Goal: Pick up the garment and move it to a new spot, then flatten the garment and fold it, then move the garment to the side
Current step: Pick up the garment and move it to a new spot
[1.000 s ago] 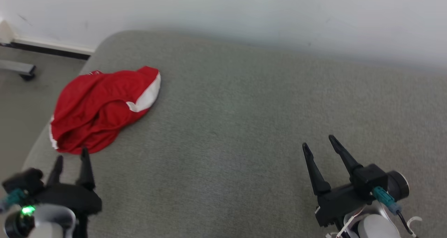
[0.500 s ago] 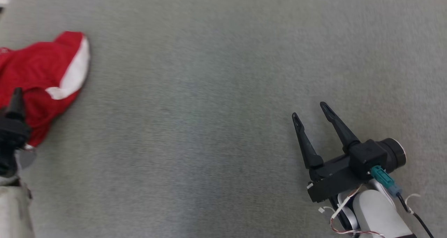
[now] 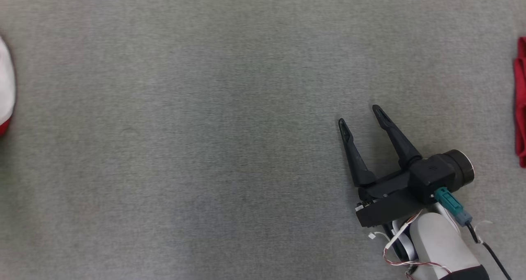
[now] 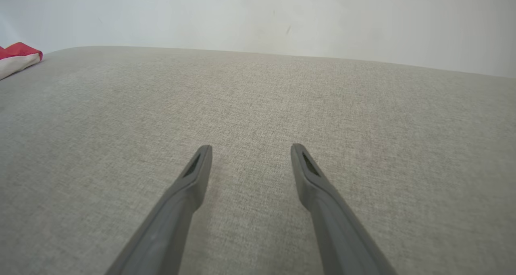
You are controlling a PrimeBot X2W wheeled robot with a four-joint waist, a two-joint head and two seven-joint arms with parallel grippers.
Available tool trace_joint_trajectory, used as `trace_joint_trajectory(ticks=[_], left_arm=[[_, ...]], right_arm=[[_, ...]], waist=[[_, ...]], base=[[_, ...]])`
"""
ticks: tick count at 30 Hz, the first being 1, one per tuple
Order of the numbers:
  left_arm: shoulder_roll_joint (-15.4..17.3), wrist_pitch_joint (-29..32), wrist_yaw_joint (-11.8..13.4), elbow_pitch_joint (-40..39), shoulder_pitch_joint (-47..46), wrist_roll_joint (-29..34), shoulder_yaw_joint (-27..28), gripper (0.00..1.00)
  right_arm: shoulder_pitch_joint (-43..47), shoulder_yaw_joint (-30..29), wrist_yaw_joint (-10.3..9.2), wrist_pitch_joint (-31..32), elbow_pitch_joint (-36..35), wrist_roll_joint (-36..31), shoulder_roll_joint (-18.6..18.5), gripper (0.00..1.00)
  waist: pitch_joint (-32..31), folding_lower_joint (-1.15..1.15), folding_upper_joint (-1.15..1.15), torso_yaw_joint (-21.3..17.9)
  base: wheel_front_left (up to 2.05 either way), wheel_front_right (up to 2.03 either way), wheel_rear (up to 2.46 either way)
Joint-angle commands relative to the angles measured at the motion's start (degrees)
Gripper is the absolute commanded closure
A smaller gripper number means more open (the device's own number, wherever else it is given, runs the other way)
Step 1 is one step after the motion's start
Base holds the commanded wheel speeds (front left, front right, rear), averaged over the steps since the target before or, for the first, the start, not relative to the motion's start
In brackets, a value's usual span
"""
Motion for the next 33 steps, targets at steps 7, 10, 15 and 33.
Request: trace_joint_trajectory(ticks=[7, 10, 15, 33], left_arm=[[-0.2, 1.1, 3.0, -2.0, 5.0, 3.3, -2.1, 1.00], [0.7, -0.3, 1.5, -3.2, 6.1, 4.0, -2.5, 1.00], [2.9, -2.3, -2.0, -4.6, 5.9, 3.8, -2.8, 1.00], [-1.9, 5.0, -9.7, -21.6, 2.4, 0.6, -14.3, 1.00]], right_arm=[[0.1, -0.1, -0.17, -0.5, 1.6, 0.5, 0.8, 0.00], [0.7, -0.2, -0.17, -0.9, 2.6, 0.7, 1.2, 0.00], [2.4, -0.1, -0.17, -1.2, 4.1, 1.6, 1.8, 0.00], [9.8, -0.1, -0.17, -1.6, 7.9, 4.2, 3.0, 0.00]], waist=[[-1.3, 0.00, 0.00, -1.9], [-3.7, 0.00, 0.00, -1.6], [-9.3, 0.00, 0.00, -1.1], [-28.0, 0.00, 0.00, -5.7]], base=[[0.00, 0.00, 0.00], [0.00, 0.00, 0.00], [0.00, 0.00, 0.00], [0.00, 0.00, 0.00]])
